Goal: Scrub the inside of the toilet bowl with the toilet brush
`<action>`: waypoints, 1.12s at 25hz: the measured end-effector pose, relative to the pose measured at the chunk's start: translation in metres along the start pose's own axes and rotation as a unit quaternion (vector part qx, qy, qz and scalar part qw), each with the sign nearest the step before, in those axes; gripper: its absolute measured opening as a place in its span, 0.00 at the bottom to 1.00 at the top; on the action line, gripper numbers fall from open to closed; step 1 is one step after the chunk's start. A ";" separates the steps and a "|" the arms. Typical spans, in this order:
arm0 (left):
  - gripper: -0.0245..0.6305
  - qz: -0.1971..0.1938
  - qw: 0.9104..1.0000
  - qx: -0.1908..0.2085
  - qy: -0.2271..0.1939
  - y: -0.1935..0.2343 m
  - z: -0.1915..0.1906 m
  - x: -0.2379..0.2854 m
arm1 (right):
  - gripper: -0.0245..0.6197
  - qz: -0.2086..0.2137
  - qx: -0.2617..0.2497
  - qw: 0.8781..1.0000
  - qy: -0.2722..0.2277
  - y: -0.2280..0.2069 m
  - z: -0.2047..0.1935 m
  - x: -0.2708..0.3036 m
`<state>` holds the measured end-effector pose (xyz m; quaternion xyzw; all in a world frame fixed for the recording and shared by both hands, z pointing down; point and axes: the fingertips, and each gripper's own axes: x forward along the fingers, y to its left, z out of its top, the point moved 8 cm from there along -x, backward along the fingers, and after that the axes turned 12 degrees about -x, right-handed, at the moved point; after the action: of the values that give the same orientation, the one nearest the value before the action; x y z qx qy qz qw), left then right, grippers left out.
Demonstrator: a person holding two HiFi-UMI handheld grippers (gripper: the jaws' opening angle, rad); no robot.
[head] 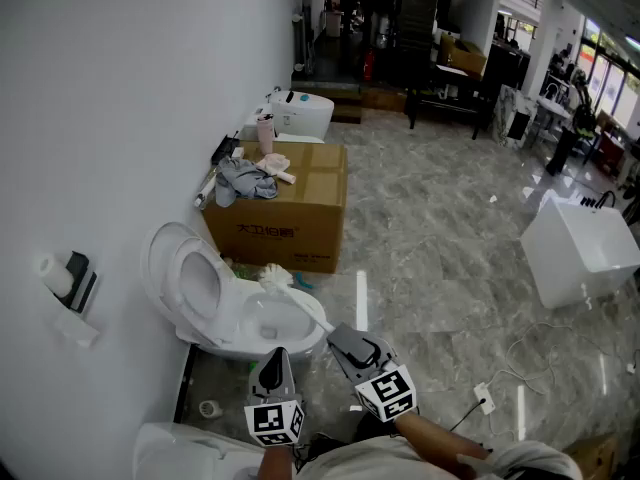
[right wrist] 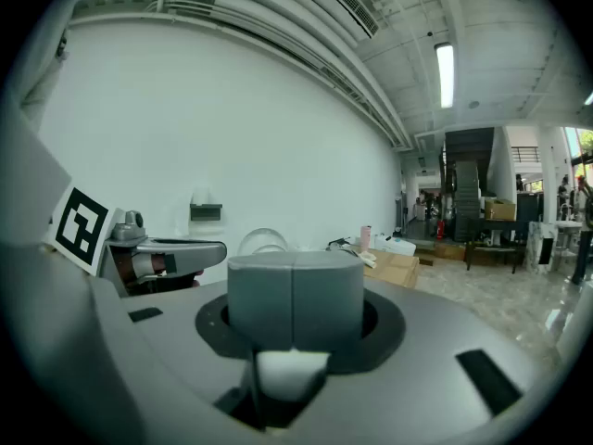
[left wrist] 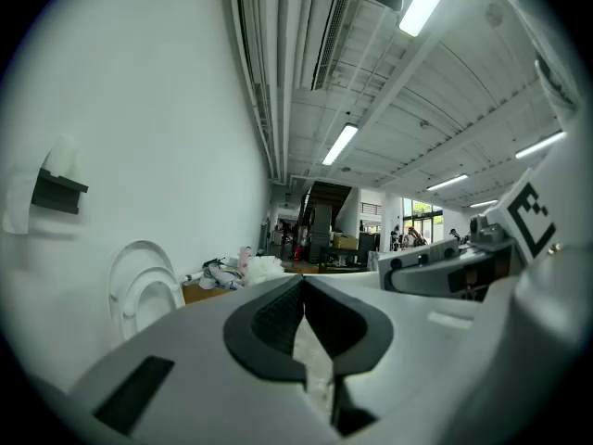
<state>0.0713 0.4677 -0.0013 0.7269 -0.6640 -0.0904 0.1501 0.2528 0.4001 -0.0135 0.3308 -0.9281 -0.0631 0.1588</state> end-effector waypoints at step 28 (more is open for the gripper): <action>0.05 0.055 0.996 -0.024 0.073 0.083 -0.001 0.218 | 0.26 0.108 0.019 0.993 0.044 -0.137 -0.033 0.209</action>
<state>0.0163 0.2458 0.0426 0.6900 -0.6880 -0.0444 0.2203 0.1923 0.1613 0.0398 0.2339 -0.9515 -0.0133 0.1995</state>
